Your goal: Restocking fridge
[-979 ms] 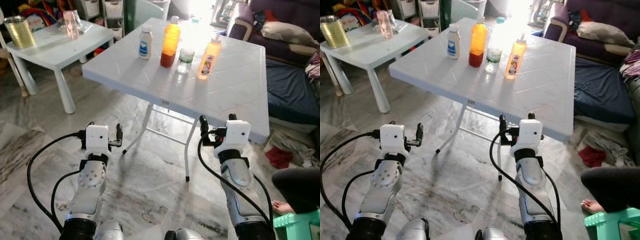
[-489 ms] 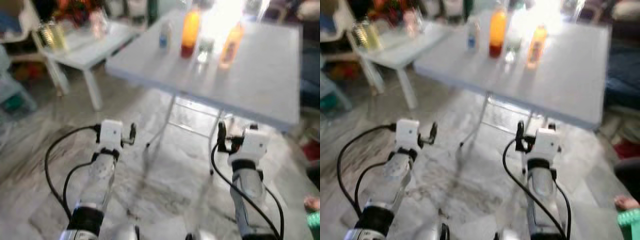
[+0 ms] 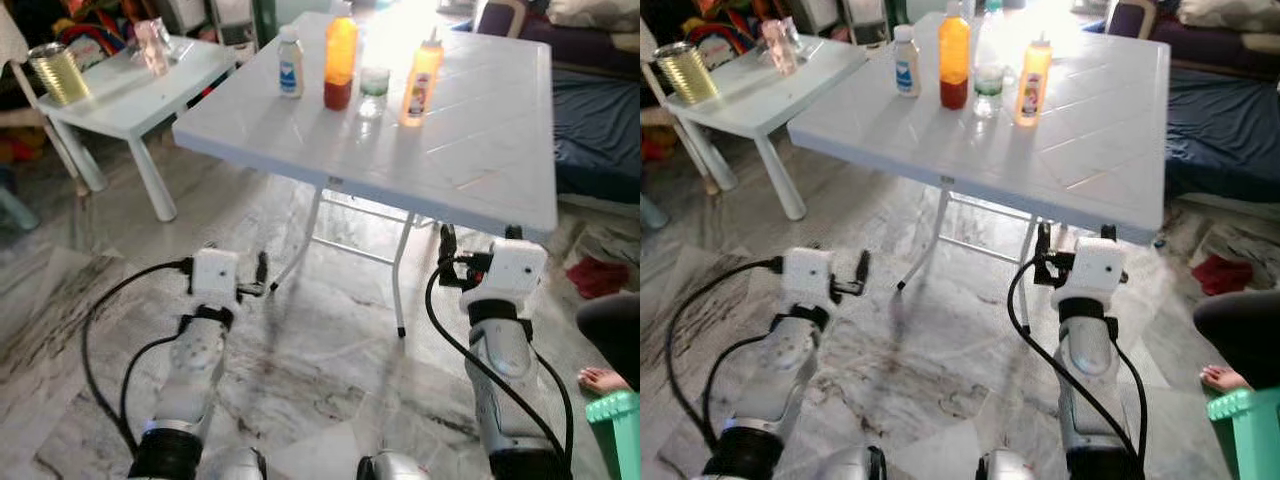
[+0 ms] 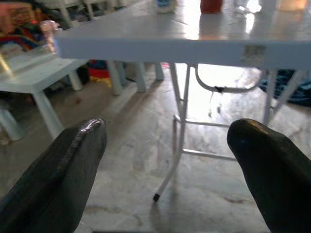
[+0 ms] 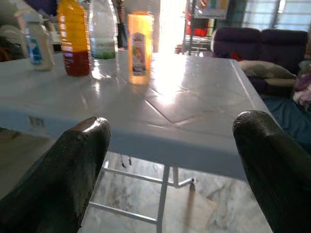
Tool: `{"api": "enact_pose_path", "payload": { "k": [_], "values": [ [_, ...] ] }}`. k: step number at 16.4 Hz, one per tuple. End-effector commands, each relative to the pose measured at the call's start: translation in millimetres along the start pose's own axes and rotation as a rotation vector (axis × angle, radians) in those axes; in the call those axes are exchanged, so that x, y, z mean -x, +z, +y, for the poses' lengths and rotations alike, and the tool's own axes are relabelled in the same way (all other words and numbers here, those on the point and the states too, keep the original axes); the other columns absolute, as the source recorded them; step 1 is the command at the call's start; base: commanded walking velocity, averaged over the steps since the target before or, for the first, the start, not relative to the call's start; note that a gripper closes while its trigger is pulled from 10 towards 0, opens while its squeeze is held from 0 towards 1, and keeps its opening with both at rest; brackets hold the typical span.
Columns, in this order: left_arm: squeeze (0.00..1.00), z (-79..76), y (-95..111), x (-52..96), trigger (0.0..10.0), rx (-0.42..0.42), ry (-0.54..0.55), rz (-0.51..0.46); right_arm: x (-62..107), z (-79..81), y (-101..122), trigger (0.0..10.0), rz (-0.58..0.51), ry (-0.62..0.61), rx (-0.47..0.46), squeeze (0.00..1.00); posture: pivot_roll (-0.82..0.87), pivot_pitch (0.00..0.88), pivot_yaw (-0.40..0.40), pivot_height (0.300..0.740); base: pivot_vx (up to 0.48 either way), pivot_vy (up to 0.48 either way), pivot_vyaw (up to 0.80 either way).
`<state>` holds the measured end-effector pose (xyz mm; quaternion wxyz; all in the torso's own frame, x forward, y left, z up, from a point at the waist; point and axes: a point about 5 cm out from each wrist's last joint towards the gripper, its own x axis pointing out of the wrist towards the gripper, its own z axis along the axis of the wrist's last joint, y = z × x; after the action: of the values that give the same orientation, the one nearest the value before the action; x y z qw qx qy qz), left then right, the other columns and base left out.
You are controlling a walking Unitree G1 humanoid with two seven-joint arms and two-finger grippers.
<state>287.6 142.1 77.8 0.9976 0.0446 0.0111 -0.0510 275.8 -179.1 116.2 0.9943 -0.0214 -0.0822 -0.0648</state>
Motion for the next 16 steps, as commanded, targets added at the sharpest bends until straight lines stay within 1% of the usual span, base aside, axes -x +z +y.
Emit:
{"api": "enact_pose_path", "payload": {
  "k": [1, 4, 6, 9, 14, 16],
  "values": [
    [0.0, 3.3, 6, -0.1, 10.0, 0.001, 0.009, -0.019, -2.9, 2.4, 2, 10.0, -0.005, 0.02, 0.007, 0.0, 0.02, 0.072, 0.001, 0.74, 0.36, 0.0, 0.0],
    [0.0, -0.7, 9, 0.5, 10.0, 0.011, 0.001, -0.028, -4.8, 0.2, 6, 10.0, -0.016, 0.016, 0.011, 0.0, 0.02, 0.079, 0.002, 0.74, 0.371, 0.0, 0.0],
    [0.0, -4.8, 13, -0.7, 10.0, 0.023, -0.011, -0.038, -4.2, 2.3, 7, 10.0, -0.024, 0.027, 0.016, 0.0, 0.02, 0.08, 0.002, 0.74, 0.369, 0.0, -0.8],
    [0.0, -6.7, 14, -0.6, 10.0, 0.027, -0.017, -0.037, -2.4, 5.2, 6, 10.0, -0.019, 0.038, 0.013, 0.0, 0.01, 0.082, 0.001, 0.74, 0.371, 0.0, -0.73],
    [0.0, -7.9, 15, -1.7, 10.0, 0.036, -0.016, -0.031, -5.7, 6.3, 7, 10.0, -0.025, 0.054, 0.026, 0.0, 0.01, 0.072, -0.011, 0.74, 0.359, 0.0, 0.0],
    [0.0, -8.4, 15, -2.2, 10.0, 0.04, -0.012, -0.033, -7.6, 10.3, 9, 10.0, -0.032, 0.1, 0.03, 0.0, 0.02, 0.069, -0.014, 0.74, 0.315, 0.0, 0.0]
  ]
}}
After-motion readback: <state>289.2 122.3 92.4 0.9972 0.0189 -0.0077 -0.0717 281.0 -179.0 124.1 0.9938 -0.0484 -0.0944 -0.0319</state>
